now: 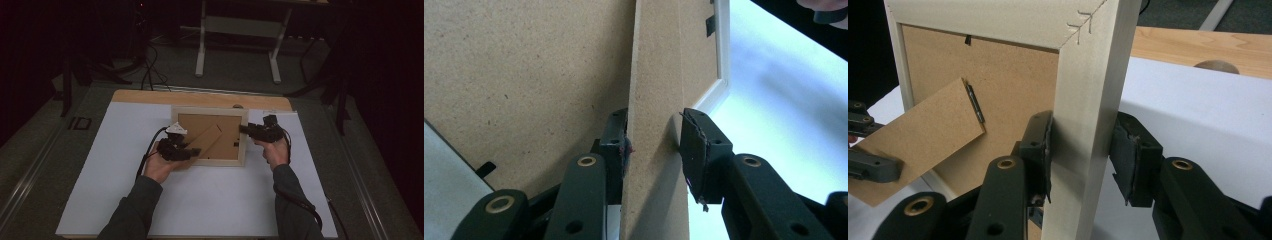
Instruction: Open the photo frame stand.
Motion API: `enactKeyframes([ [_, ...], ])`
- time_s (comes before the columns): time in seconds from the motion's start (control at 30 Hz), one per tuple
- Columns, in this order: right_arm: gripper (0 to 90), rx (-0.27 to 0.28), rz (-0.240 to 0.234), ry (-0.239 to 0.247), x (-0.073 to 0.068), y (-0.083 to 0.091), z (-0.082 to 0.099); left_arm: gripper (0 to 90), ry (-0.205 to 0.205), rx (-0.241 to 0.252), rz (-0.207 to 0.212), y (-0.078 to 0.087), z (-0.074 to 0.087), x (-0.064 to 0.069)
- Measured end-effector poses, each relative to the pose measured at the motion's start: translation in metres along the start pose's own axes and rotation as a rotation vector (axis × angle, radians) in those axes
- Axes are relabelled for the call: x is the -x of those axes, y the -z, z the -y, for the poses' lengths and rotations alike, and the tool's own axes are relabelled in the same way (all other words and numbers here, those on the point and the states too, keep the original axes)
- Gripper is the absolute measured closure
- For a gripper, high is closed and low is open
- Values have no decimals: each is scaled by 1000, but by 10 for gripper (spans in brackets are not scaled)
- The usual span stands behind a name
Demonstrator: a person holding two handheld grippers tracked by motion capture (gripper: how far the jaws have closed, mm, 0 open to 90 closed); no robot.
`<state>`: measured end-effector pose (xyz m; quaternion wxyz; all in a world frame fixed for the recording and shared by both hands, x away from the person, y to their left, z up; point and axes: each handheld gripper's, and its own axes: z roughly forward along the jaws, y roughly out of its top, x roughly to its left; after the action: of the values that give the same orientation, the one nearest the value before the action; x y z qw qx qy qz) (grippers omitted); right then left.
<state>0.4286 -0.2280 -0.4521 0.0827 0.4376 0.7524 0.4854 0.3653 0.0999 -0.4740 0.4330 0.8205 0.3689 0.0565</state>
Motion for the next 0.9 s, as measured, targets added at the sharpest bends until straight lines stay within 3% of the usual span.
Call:
enactKeyframes([
  [0.5, 623, 23, 23, 41, -2, 8, -6, 676, -50, 5, -56, -1, -10, 7],
  [0.9, 623, 21, 51, 83, -7, 10, -13, 697, -57, 12, -88, -2, -14, 9],
])
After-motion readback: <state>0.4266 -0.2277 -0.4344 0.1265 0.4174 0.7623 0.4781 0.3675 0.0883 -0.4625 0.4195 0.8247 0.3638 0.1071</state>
